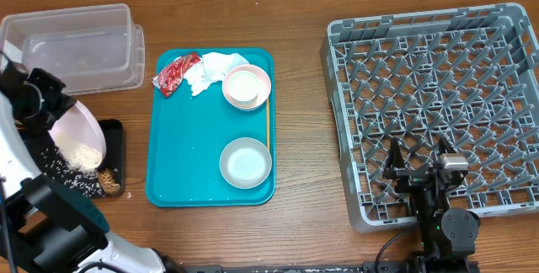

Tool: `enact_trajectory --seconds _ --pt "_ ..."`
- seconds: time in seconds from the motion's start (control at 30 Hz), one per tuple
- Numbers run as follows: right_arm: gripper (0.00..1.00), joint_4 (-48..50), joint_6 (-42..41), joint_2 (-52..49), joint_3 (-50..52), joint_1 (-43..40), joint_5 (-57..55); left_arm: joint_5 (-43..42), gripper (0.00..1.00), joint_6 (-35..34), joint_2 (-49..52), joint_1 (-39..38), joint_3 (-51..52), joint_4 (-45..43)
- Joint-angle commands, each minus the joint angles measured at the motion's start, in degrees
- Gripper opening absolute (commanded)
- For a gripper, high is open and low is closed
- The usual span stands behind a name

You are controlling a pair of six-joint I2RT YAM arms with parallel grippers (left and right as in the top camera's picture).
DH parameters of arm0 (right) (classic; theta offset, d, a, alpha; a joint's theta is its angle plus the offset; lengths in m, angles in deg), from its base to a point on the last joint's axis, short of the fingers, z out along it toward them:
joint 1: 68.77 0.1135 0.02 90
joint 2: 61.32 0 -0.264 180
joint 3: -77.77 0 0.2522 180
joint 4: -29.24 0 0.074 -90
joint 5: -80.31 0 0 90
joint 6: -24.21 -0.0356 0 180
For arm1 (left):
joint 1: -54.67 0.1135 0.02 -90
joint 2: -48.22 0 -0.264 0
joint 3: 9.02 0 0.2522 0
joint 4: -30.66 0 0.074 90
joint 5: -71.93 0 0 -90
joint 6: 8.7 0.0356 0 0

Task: Sort waste into correct bins and load items into the dishwasher
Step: 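Tilt the plate over the black tray to dump the rice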

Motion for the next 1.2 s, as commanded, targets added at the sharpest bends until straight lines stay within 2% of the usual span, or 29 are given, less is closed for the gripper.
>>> enact_trajectory --seconds 0.0,0.1,0.4,0.5,0.6,0.67,0.93,1.03,1.17 --pt "1.00 0.3 0.0 0.2 0.6 0.3 -0.3 -16.8 0.04 3.0 0.2 3.0 -1.5 0.0" --pt "1.00 0.3 0.0 0.2 0.6 0.3 -0.3 -22.7 0.04 3.0 0.2 5.2 -1.5 -0.3" --pt "1.00 0.3 0.0 0.2 0.6 0.3 -0.3 -23.9 0.04 3.1 0.2 12.1 -1.5 1.8" --pt "1.00 0.3 0.0 0.2 0.6 0.3 -0.3 -34.3 0.04 8.3 0.2 14.6 -1.5 1.9" --pt "1.00 0.3 0.0 0.2 0.6 0.3 -0.3 -36.8 0.04 7.7 0.2 17.2 -1.5 2.2" --pt "1.00 0.3 0.0 0.2 0.6 0.3 -0.3 -39.7 0.04 9.9 0.2 18.5 -1.5 2.3" --pt "1.00 0.3 0.0 0.2 0.6 0.3 -0.3 -36.8 0.04 12.0 0.2 22.7 -1.4 5.0" --pt "1.00 0.3 0.0 0.2 0.6 0.3 -0.3 -40.9 0.04 16.3 0.2 24.3 -1.4 5.4" --pt "1.00 0.3 0.0 0.2 0.6 0.3 -0.3 -41.9 0.04 16.3 0.2 25.0 -1.4 6.2"
